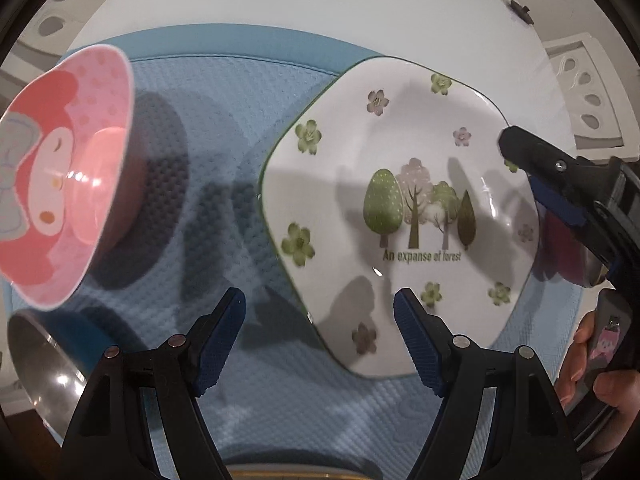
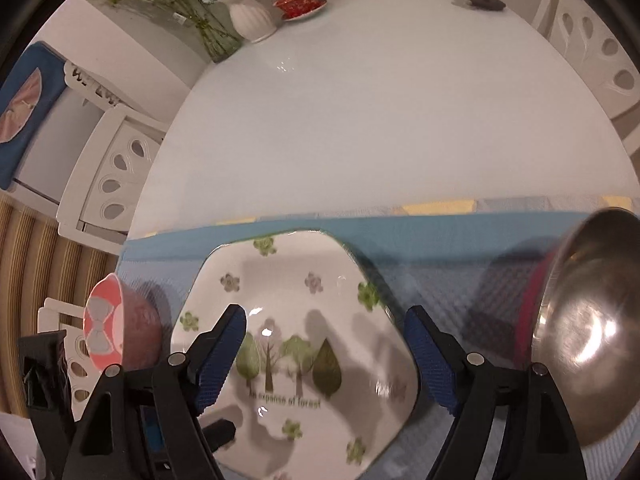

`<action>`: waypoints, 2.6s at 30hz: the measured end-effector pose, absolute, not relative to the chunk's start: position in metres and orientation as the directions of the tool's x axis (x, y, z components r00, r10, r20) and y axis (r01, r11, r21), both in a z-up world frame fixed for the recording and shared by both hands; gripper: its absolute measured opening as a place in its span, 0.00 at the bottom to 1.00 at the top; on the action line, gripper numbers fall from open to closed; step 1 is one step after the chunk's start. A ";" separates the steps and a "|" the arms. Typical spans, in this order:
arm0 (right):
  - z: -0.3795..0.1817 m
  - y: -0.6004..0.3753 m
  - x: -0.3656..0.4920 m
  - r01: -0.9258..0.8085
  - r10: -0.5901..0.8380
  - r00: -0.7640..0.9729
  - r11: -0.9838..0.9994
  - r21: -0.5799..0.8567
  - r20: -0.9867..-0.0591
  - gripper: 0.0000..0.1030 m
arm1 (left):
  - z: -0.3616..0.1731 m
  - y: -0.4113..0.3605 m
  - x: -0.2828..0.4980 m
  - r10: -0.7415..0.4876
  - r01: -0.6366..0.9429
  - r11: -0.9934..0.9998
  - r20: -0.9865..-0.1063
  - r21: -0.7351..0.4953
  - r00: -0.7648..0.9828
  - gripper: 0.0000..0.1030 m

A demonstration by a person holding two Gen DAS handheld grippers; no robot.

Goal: Organize plates and bowls
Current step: 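Move the right gripper to the rim of the other hexagonal forest plate, then close the right gripper on the hexagonal forest plate rim, then carry the hexagonal plate with the right gripper over the plate stack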

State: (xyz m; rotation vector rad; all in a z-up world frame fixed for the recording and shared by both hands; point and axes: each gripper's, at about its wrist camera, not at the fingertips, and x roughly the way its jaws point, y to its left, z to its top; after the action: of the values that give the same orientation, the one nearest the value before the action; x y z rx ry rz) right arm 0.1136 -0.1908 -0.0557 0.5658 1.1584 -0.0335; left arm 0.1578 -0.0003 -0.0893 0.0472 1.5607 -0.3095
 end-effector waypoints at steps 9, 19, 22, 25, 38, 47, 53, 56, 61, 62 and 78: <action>-0.089 -0.194 0.126 0.286 0.278 0.371 0.873 0.394 -0.886 0.78 | -0.100 -0.012 0.165 -0.155 0.244 0.959 -0.988 -0.148 0.013 0.71; -0.087 -0.202 0.120 0.267 0.296 0.379 0.872 0.410 -0.877 0.46 | -0.089 -0.022 0.163 -0.186 0.264 0.951 -0.979 -0.159 0.080 0.49; -0.085 -0.201 0.118 0.256 0.313 0.366 0.872 0.418 -0.876 0.46 | -0.088 -0.012 0.174 -0.205 0.262 0.948 -0.976 -0.178 0.078 0.49; -0.084 -0.199 0.116 0.235 0.338 0.350 0.871 0.431 -0.874 0.46 | -0.082 0.002 0.175 -0.202 0.269 0.948 -0.975 -0.171 0.092 0.49; -0.069 -0.193 0.103 0.172 0.426 0.374 0.841 0.513 -0.824 0.46 | -0.067 0.012 0.162 -0.201 0.324 0.935 -0.969 -0.146 0.144 0.49; -0.060 -0.183 0.095 0.129 0.446 0.360 0.846 0.518 -0.819 0.46 | -0.062 0.017 0.150 -0.210 0.336 0.929 -0.968 -0.154 0.140 0.49; -0.054 -0.179 0.084 0.112 0.451 0.359 0.849 0.517 -0.817 0.46 | -0.053 0.020 0.139 -0.229 0.364 0.917 -0.963 -0.163 0.145 0.49; -0.049 -0.177 0.079 0.100 0.454 0.362 0.850 0.518 -0.815 0.46 | -0.047 0.026 0.131 -0.228 0.376 0.913 -0.961 -0.155 0.159 0.49; -0.037 -0.174 0.070 0.071 0.464 0.370 0.849 0.523 -0.805 0.46 | -0.039 0.033 0.122 -0.247 0.391 0.905 -0.955 -0.167 0.163 0.49; -0.034 -0.173 0.068 0.067 0.464 0.371 0.851 0.522 -0.804 0.46 | -0.037 0.035 0.121 -0.252 0.394 0.903 -0.954 -0.172 0.161 0.49; -0.002 -0.141 0.029 0.022 0.460 0.389 0.861 0.507 -0.798 0.46 | -0.012 0.066 0.088 -0.285 0.408 0.893 -0.940 -0.189 0.189 0.49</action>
State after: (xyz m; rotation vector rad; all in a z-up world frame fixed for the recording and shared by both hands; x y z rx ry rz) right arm 0.0288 -0.1408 -0.0023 0.4821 1.1479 0.2930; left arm 0.0878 0.0658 -0.0122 0.1119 1.2926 -0.4892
